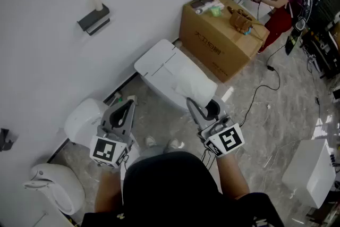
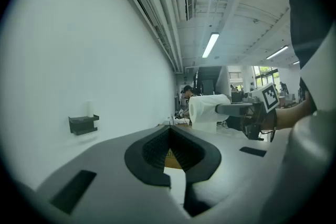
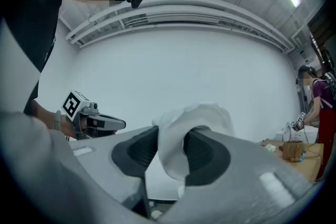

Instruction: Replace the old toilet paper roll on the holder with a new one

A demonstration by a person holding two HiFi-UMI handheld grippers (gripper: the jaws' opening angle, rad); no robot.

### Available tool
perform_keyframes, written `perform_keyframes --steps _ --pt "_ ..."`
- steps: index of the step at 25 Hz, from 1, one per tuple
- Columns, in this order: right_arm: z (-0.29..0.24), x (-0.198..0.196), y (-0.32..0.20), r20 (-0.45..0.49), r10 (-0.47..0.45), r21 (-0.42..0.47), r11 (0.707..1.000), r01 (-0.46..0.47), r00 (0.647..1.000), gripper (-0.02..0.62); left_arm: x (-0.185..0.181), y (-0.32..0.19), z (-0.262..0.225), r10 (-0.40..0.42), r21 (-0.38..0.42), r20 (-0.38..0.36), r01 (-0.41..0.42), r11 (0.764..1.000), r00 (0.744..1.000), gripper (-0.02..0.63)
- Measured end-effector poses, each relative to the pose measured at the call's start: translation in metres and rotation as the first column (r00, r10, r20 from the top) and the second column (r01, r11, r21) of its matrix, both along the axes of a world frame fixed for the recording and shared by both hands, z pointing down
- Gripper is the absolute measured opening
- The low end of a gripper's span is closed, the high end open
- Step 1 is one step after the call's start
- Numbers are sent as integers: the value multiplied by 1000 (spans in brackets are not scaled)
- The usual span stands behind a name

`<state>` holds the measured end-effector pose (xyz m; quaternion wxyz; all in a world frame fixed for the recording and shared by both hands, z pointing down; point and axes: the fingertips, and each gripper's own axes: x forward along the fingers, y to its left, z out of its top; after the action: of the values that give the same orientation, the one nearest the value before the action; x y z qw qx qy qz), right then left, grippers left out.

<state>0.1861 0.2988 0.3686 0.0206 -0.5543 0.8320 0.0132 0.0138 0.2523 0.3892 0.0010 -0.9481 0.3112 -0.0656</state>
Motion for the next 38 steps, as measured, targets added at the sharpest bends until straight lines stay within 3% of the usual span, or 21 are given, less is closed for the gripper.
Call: perform_keyframes --steps 11,24,31,38 --pt "3 -38 -30 25 10 -28 1000 -9 1000 144 -43 -27 9 -3 -7 -13 3 1000 1000 13" --pt "2 -107 -94 -38 33 -35 999 -35 999 144 -136 -81 42 -25 -71 -23 24 997 999 14" --pt "16 -109 -129 -28 8 -38 999 -9 1000 144 -143 -102 59 -48 -79 -6 47 996 999 12" --pt "33 -93 -191 -28 -63 -49 997 61 998 144 -134 -142 72 -125 -101 23 127 987 992 14"
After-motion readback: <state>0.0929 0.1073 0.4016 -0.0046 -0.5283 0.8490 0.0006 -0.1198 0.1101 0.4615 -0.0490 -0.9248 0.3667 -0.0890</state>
